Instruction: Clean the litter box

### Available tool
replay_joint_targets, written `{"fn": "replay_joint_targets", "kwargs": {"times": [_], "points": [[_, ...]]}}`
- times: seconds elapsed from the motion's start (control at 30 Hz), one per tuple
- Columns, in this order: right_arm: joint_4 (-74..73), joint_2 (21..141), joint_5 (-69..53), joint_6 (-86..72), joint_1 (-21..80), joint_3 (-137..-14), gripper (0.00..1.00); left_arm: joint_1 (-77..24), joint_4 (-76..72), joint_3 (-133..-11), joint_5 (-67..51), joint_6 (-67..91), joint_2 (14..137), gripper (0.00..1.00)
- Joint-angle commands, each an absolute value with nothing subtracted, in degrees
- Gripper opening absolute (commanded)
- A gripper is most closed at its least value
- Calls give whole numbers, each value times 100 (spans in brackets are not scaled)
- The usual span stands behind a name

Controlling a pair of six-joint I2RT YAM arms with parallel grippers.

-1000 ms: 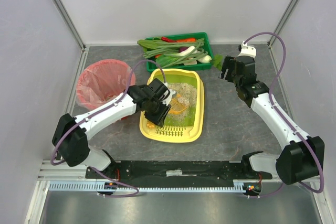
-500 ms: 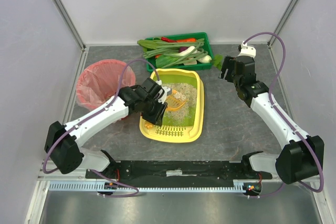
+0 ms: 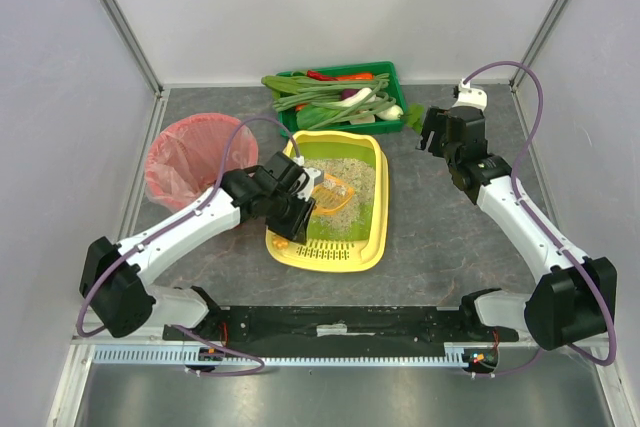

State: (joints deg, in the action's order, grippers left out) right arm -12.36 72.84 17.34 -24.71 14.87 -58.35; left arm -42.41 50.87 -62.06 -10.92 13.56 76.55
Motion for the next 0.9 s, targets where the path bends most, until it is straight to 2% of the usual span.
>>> {"fn": "replay_joint_targets", "kwargs": {"times": [0.0, 0.13, 0.23, 0.3, 0.43, 0.53, 0.63, 0.73, 0.87], "points": [[-1072, 7260, 1688, -2549, 1468, -6056, 79, -4315, 5001, -6143, -1265, 1529, 7453, 2], [-1072, 7286, 1661, -2549, 1459, -6065, 80, -4439, 5062, -6153, -968, 1521, 7427, 2], [-1081, 7286, 1653, -2549, 1468, -6073, 80, -4481, 5089, -6205, -1196, 1512, 7471, 2], [-1072, 7295, 1652, -2549, 1468, -6065, 80, -4650, 5107, -6284, -802, 1433, 7418, 2], [-1081, 7269, 1679, -2558, 1468, -6047, 79, -4034, 5036, -6169, -1362, 1608, 7462, 2], [-1072, 7277, 1687, -2540, 1468, -6047, 80, -4754, 5132, -6328, -819, 1389, 7444, 2], [-1072, 7286, 1705, -2540, 1476, -6073, 79, -4229, 5098, -6153, -1264, 1564, 7523, 2], [-1081, 7295, 1723, -2540, 1468, -6073, 79, -4490, 5089, -6257, -1135, 1477, 7480, 2], [-1081, 7295, 1740, -2531, 1468, -6073, 79, -4183, 5080, -6205, -1457, 1547, 7532, 2]]}}
